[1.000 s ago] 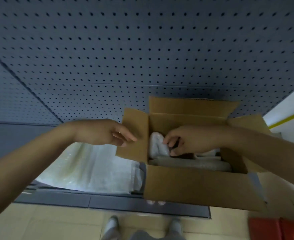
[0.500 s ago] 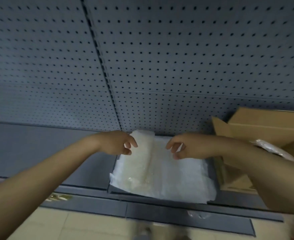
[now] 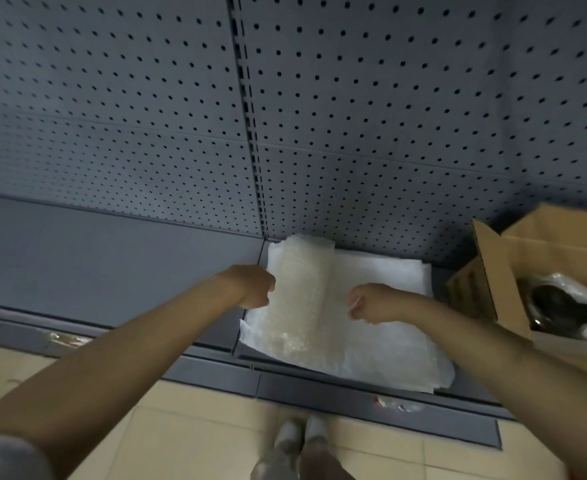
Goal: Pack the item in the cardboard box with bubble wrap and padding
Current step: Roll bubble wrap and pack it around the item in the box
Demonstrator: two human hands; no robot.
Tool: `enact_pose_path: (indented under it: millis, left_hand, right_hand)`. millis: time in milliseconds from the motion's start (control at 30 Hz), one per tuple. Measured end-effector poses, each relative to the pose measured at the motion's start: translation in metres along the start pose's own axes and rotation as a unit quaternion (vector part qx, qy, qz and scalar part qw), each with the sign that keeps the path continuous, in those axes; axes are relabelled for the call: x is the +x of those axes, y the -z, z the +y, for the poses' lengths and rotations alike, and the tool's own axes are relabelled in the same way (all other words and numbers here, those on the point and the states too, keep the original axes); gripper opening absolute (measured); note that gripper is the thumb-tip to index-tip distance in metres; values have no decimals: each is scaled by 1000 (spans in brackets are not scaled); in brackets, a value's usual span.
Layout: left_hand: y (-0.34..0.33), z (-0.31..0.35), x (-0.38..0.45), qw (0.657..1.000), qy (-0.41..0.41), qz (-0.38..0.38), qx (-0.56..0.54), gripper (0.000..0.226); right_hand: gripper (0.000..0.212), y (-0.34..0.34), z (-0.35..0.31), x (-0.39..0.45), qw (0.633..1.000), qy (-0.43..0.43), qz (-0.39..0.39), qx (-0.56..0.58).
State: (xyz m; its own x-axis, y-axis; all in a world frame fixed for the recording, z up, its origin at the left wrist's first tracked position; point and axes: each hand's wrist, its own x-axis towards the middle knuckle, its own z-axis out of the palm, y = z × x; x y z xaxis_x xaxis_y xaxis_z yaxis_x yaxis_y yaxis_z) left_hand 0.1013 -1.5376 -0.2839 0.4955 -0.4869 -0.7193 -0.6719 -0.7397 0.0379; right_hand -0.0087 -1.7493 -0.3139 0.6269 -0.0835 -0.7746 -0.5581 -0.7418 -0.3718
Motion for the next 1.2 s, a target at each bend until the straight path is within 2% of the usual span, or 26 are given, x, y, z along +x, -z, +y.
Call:
enact_pose_path:
  millis: [67, 133, 200, 267, 333, 367, 500, 633, 733, 833, 967, 1033, 1067, 1133, 1200]
  left_hand:
    - [-6, 4, 11, 1000, -11, 4, -14, 47]
    - [-14, 8, 23, 999, -22, 12, -23, 48]
    - [-25, 16, 33, 999, -23, 16, -25, 49]
    - [-38, 25, 40, 999, -13, 22, -32, 50]
    - [-49, 30, 44, 998, -4, 35, -52, 50]
    - [-53, 31, 46, 997, 0, 41, -64, 50]
    - [-62, 26, 44, 990, 12, 47, -133, 60]
    - [-60, 22, 32, 969, 12, 83, -231, 56]
    - [-46, 24, 17, 940, 18, 154, -302, 48]
    - [-24, 32, -1, 902, 24, 266, -340, 42]
    - [7, 45, -26, 811, -17, 368, -455, 44]
    - [19, 48, -37, 758, -56, 374, -531, 59]
    - [24, 49, -41, 742, -68, 371, -554, 67]
    - [33, 50, -50, 739, -90, 360, -562, 70]
    - [42, 46, -58, 725, -125, 328, -592, 61]
  right_hand:
    - [39, -12, 2, 15, 999, -20, 8, 48]
    - [35, -26, -2, 30, 989, -22, 22, 142]
    - [51, -42, -10, 44, 964, -30, 21, 263]
    - [70, -58, -20, 54, 940, -43, 11, 338]
    - [91, -74, -29, 59, 928, -61, 27, 367]
    - [95, -79, -32, 60, 931, -76, 47, 355]
    - [83, -90, -29, 66, 927, -76, 99, 352]
    - [53, -78, -30, 54, 896, -21, 106, 431]
    - [35, -66, -38, 38, 856, 28, 138, 498]
    - [31, -48, -45, 16, 826, 86, 152, 536]
    - [28, -19, -50, -19, 795, 157, 160, 564]
    - [31, -10, -52, -31, 770, 184, 146, 593]
    - [34, -7, -54, -36, 760, 195, 137, 605]
    - [35, -4, -58, -45, 738, 214, 117, 630]
    - [36, -2, -64, -56, 715, 238, 97, 650]
